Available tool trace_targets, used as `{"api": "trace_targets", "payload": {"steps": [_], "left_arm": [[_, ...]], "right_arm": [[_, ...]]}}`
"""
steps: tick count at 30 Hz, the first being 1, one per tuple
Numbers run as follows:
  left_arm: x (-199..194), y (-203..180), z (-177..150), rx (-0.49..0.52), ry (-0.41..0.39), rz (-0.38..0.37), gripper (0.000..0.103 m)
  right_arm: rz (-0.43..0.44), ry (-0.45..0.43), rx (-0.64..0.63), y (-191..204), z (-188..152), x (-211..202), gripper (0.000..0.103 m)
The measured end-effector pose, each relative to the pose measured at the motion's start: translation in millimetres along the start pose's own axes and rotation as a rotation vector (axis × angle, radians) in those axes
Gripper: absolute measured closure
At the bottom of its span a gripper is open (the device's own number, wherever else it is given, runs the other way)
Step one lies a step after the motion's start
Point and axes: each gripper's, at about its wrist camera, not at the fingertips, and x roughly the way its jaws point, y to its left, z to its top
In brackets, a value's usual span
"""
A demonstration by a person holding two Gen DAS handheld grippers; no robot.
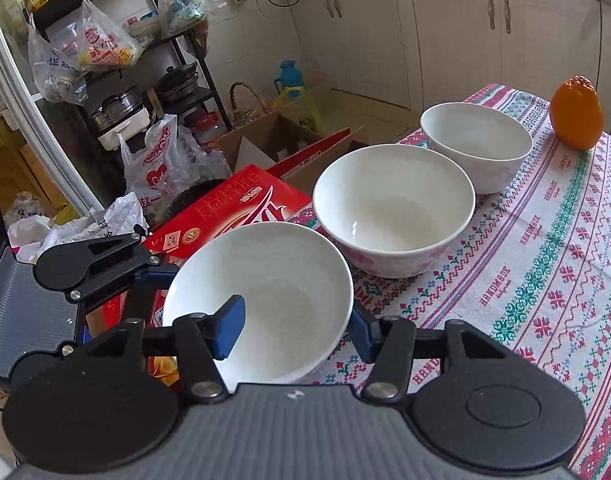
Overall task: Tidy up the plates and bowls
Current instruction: 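Lift the white bowl with the right tool and carry it toward the plates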
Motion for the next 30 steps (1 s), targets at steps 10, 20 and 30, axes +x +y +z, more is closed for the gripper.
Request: {"api": "trace_targets", "payload": {"steps": [10,20,30], "left_arm": [[-1.3,-8.1,11.3,0.022,0.005,-0.01,0.022],[13.4,-30.4,34.9,0.069,-0.012,-0.077,0.021],[45.0,-60.2,61.8,0.11,-0.016,-0.164,0.021]], "right_arm": [[-0.018,-0.022,0.013,-2.8,-2.7,-13.1,0.042],[-0.097,-0.068,0.061,-24.3,-16.5,-43.8,0.04],[-0.193,-0.109,0.13,-60.3,-32.5,-75.6,0.038]]}}
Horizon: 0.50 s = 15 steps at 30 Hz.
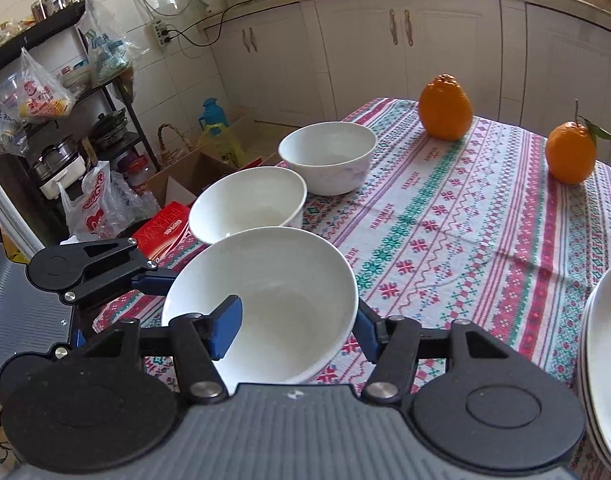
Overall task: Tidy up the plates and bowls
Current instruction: 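Lift the white bowl with the right tool and carry it toward the plates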
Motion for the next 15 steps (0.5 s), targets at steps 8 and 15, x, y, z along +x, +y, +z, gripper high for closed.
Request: {"api": "trace_targets", "payload": {"steps": [8,15], "left_arm": [[26.4,-14.1,13.5,0.023,0.008,-0.036,0.021],[38.3,-21.3,18.6,0.026,0.019,-0.058,0.021]], "right_arm": [[-0.039,-0.024,0.045,-27.9,-4.8,-11.6,0.038],[-0.062,-0.027,0.075,-43.5,-11.1,-14.0,0.038]]}}
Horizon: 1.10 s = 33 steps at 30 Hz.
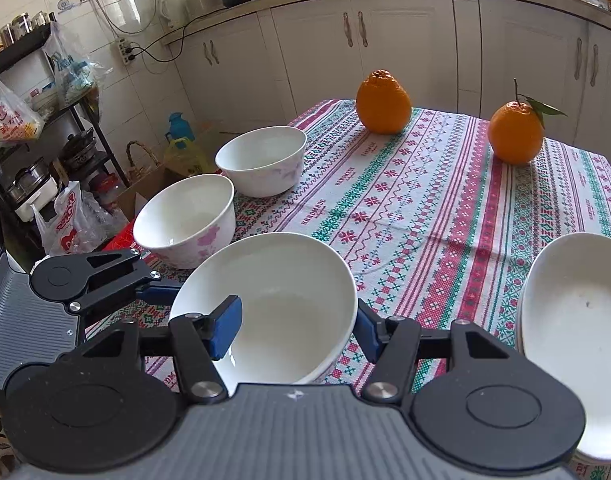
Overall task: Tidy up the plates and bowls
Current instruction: 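Lift the white bowl with the right tool and carry it toward the plates, then set the bowl down on the table and open the right tool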
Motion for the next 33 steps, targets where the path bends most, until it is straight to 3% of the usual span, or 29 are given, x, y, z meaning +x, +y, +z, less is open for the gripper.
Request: {"api": "trace_targets", "payload": {"steps": [20,23,25,33], "left_arm": [[15.8,-5.9,1.5,-0.016,0.014,-0.035,0.021],[14.2,-6.6,1.2,-0.013,-0.002,-0.042,0.011],[11.8,-6.8,1.4,-0.011,-0.015,-0.043,0.007],[-2.4,-1.6,-8.1,-0.031,-0.005,-0.023,0.006]], "right_arm": [[-0.027,0.011,0.052,-16.8,-8.7,5.0,0.035],[-0.023,0.008,0.053,-15.3,-8.7,5.6,0.023],[-0.034,-0.002,0.048,-13.2,-8.2,5.2,0.006],[-0.059,-0.024,0.006,-3.0,-2.9,-0.5,0.0]]}}
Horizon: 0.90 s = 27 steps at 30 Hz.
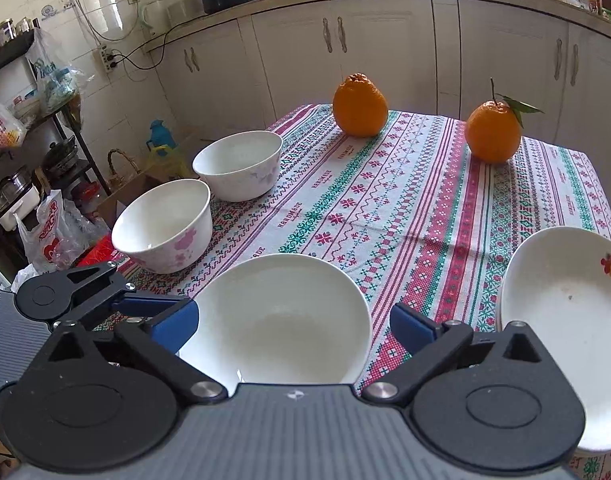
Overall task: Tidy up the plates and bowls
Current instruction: 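Set the bowl down on the table and open the right tool, then move the right tool to another white bowl and grasp its rim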
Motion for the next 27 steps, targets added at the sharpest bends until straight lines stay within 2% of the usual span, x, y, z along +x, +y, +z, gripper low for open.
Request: {"api": "trace_targets", "payload": {"steps": [4,11,16,20,27], "left_arm": [[-17.7,10.7,-6.0,-0.025,-0.013,0.044,0.006],[-47.3,40.2,-11.3,-0.042,-0.065,0.2,0.006],[-52.5,64.7,-19.6,-0.067,-0.061,0.291,0.005],[-50.1,80.1,-25.6,-0.076,-0.046,0.327,0.005],[-43.8,99.7,-27.6,-0.09,-0.048,0.344,0.005]], "right_arm": [[-0.016,-0.007,-0.027,6.6,4.2,-1.3,0.0],[-0.021,-0.046,-0.089,26.1,18.7,-3.8,0.0],[-0.004,-0.059,-0.111,38.7,28.0,2.3,0.0],[0.02,-0.057,-0.129,48.6,37.6,12.9,0.0],[0.07,-0.033,-0.172,65.3,54.6,35.7,0.0]]}}
